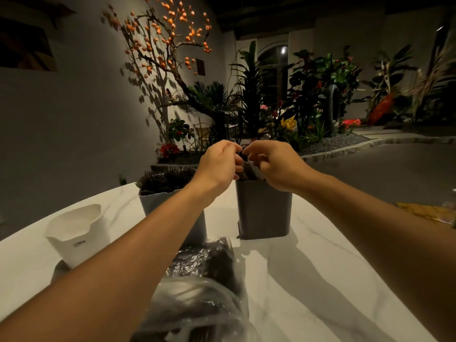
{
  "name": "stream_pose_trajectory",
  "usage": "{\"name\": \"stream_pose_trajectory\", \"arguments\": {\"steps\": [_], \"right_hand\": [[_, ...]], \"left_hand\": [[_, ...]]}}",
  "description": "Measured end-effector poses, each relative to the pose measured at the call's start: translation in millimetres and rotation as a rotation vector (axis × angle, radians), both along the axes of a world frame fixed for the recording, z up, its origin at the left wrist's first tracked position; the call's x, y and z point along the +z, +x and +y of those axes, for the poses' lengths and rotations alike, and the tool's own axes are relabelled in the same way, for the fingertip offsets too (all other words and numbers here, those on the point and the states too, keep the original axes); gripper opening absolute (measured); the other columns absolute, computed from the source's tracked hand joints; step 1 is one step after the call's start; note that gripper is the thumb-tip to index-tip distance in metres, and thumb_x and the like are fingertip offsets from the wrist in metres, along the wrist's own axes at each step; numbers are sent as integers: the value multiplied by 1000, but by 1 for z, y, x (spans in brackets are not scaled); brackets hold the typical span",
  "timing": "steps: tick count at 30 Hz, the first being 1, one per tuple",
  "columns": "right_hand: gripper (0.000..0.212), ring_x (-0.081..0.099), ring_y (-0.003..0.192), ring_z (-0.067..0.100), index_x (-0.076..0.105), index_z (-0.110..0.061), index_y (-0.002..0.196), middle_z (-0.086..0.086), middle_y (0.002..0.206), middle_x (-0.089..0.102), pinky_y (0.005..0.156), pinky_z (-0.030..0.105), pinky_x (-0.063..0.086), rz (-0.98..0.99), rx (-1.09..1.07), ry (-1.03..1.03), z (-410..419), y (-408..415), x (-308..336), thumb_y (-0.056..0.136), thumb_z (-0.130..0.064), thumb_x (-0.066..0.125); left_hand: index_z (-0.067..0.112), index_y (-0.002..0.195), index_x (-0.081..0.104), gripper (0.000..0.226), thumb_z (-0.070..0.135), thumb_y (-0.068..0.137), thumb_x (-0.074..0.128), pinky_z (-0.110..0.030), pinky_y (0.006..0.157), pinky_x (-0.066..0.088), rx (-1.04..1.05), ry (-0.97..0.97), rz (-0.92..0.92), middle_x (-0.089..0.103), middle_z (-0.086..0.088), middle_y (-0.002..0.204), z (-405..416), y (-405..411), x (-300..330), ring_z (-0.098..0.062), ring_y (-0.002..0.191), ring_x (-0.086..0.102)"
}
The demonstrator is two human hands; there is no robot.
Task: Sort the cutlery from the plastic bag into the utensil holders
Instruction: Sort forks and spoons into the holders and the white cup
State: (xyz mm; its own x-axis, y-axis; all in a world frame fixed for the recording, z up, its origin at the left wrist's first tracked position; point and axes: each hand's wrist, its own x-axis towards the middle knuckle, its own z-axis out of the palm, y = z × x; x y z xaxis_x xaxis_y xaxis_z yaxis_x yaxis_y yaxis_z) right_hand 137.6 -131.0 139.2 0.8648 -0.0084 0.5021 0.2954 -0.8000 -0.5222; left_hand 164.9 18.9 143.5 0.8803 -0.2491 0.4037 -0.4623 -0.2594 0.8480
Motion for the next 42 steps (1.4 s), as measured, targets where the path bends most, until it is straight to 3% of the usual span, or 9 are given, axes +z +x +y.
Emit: {"name": "stream_pose_trajectory", "arguments": {"steps": [13, 17, 21, 24, 26, 30, 33, 38, 42], "right_hand": [[17, 70, 71, 11, 68, -12, 94, 2, 83, 70, 68, 30, 60, -64, 171, 105, 79, -110, 21, 98, -27, 61], [25, 70, 70, 17, 68, -5, 91, 13, 85, 72, 68, 29, 60, 401, 406, 83, 117, -145, 5, 102, -21, 52], [20, 72, 93, 19, 70, -6, 110, 11, 105, 73, 90, 33, 58, 778, 454, -221, 155, -159, -34, 100, -15, 57], [21, 64, 95, 22, 68, -12, 115, 3, 97, 64, 85, 32, 53, 628, 314, -654, 162, -156, -63, 99, -19, 57], [21, 61, 92, 20, 69, -12, 112, 2, 96, 61, 82, 31, 51, 438, 174, -844, 154, -159, -76, 96, -24, 62], [28, 58, 96, 18, 68, -16, 121, 4, 111, 65, 81, 25, 49, 349, 185, -853, 150, -164, -82, 93, -21, 66], [28, 59, 93, 18, 64, -18, 124, 3, 108, 67, 73, 21, 44, 434, 239, -648, 168, -155, -86, 98, -28, 59], [73, 54, 120, 26, 39, -23, 145, 4, 133, 57, 104, 43, 46, 469, 141, -627, 184, -142, -122, 90, -70, 49], [38, 58, 105, 22, 58, -28, 128, 0, 119, 62, 97, 37, 44, 116, 100, -627, 189, -147, -131, 97, -50, 52]], "left_hand": [[10, 101, 56, 20, 18, 106, 38, -38, 63, 54, 56, -38, -69, 62, -8, 78, 74, -106, 11, -20, 65, 63], [6, 86, 61, 32, 20, 106, 40, -31, 52, 53, 183, 134, -85, 61, -10, 68, 122, -146, -13, -20, 58, 61], [10, 72, 65, 40, 22, 104, 43, -29, 59, 57, 184, 443, 18, 65, -4, 62, 160, -178, -44, -12, 55, 63], [21, 83, 69, 29, 30, 103, 50, -28, 73, 57, 206, 801, 34, 68, 1, 81, 181, -181, -75, -10, 72, 62], [29, 110, 67, 14, 30, 98, 60, -33, 88, 54, 262, 930, -66, 68, 3, 113, 194, -180, -91, -14, 96, 63], [36, 156, 17, 95, 36, 83, 78, -36, 113, 40, 180, 927, -152, 24, 12, 160, 203, -176, -104, -16, 142, 35], [41, 156, -9, 123, 45, 76, 83, -40, 122, 25, 72, 900, -114, -4, 19, 165, 198, -174, -109, -14, 152, 9], [47, 153, -16, 127, 48, 73, 83, -40, 124, 21, -6, 786, -44, -4, 18, 165, 206, -160, -131, -13, 153, 4], [49, 154, -3, 124, 69, 61, 77, -43, 117, 37, 26, 672, -38, 19, 17, 161, 215, -155, -148, -12, 147, 26]]}}
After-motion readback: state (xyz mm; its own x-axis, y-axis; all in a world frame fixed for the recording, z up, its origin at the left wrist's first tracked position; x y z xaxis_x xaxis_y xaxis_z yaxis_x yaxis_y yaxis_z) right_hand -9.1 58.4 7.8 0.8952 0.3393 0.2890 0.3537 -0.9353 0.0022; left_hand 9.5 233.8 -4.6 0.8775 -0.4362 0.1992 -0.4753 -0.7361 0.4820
